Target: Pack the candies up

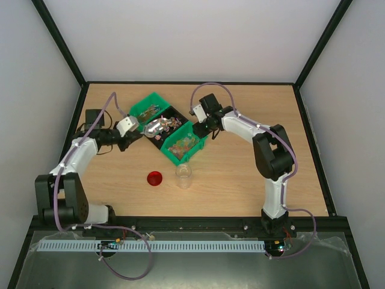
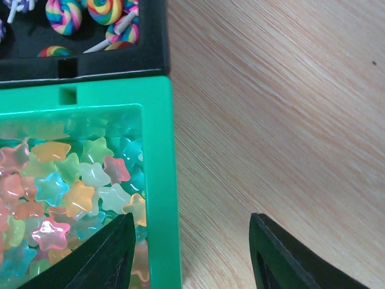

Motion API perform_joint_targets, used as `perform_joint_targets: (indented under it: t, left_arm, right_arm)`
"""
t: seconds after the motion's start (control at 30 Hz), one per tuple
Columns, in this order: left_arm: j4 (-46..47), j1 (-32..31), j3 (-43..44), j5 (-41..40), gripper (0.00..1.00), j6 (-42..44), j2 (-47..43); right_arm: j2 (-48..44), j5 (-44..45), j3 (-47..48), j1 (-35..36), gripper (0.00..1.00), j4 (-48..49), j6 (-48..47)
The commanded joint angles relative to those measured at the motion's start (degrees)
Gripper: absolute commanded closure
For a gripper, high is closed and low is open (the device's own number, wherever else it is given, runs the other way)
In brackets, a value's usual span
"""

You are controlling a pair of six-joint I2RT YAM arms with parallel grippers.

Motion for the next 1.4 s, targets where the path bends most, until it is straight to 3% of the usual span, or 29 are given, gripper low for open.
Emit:
perform_joint_targets:
  t: [0.0, 0.2, 0.47, 0.7, 0.87, 1.37]
  left_arm:
    - [-17.11, 1.53, 2.42, 4.60, 0.98, 11.84, -4.70]
    - [-28.33, 1.93, 3.90, 5.55, 0.98, 19.05, -12.30]
    - [-45.07, 1.73, 8.62, 2.91, 0.98, 31.19, -16.31]
    - [-52.27, 0.32, 11.34, -0.89, 0.98, 36.43, -18.47]
    - [-52.13, -3.57, 13.13, -3.00, 0.98, 33.92, -19.67]
    - [-45.83, -21.64, 14.94, -14.65, 0.98, 20.02, -17.56]
  right_arm:
    - [-3.16, -0.99, 1.99, -0.23, 0.43, -2.59, 0.66]
    - [-5.66, -1.85, 1.96, -0.29, 0.25, -3.01, 0.42]
    - [-10.00, -4.22, 1.31, -1.33, 0.13, -3.59, 0.33]
    - [-17.19, -13.29, -4.38, -6.46, 0.05, -0.74, 3.03]
    - [-20.57, -19.21, -7.35, -10.53, 0.04, 0.59, 4.68]
    - [-23.94, -19.78, -12.39, -12.02, 0.01, 4.55, 5.55]
